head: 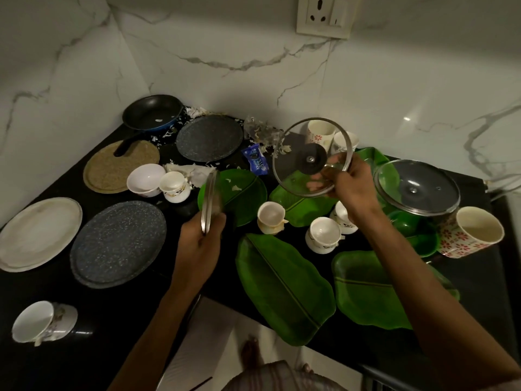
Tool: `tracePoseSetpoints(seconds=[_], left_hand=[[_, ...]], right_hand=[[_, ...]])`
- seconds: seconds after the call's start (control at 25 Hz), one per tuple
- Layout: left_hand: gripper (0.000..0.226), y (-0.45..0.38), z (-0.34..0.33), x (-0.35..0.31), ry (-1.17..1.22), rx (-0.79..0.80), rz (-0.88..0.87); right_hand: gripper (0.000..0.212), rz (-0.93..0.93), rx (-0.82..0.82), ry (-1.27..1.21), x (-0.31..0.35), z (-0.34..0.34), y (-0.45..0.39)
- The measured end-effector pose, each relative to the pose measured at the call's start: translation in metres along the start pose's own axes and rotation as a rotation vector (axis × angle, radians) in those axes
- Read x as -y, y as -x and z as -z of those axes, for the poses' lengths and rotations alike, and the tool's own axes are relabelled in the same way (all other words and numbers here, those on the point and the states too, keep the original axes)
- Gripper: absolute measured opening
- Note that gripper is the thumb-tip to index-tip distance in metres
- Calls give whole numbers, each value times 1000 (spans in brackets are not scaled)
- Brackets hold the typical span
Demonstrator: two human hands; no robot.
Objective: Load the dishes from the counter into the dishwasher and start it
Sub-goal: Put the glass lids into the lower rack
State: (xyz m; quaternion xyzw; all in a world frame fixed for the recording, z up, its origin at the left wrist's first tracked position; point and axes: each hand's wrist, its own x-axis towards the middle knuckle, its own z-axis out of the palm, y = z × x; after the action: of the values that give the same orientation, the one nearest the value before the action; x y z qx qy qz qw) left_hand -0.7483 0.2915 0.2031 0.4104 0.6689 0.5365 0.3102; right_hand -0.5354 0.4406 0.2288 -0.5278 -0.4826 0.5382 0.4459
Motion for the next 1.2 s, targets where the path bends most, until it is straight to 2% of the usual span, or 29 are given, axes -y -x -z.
tracePoseSetpoints(seconds=[0.16,0.28,0.4,0.64,0.76,1.2], left_hand=[[14,20,-18,-19,161,52,1],[42,37,-30,-31,205,73,-3],[49,55,-44,-40,234,66,20],[29,98,-68,-45,335,76,51],[26,118,-75,-44,341,62,61],[29,177,-33,-35,339,226,61]], right_hand=[[29,89,-43,60,-4,25,24],[28,137,-85,119,-3,44,48],[30,204,-158,281,-7,68,71],[31,168,-118,281,-19,104,113],[32,158,-112,257,-23,114,135],[31,211,-318,423,-45,101,237]])
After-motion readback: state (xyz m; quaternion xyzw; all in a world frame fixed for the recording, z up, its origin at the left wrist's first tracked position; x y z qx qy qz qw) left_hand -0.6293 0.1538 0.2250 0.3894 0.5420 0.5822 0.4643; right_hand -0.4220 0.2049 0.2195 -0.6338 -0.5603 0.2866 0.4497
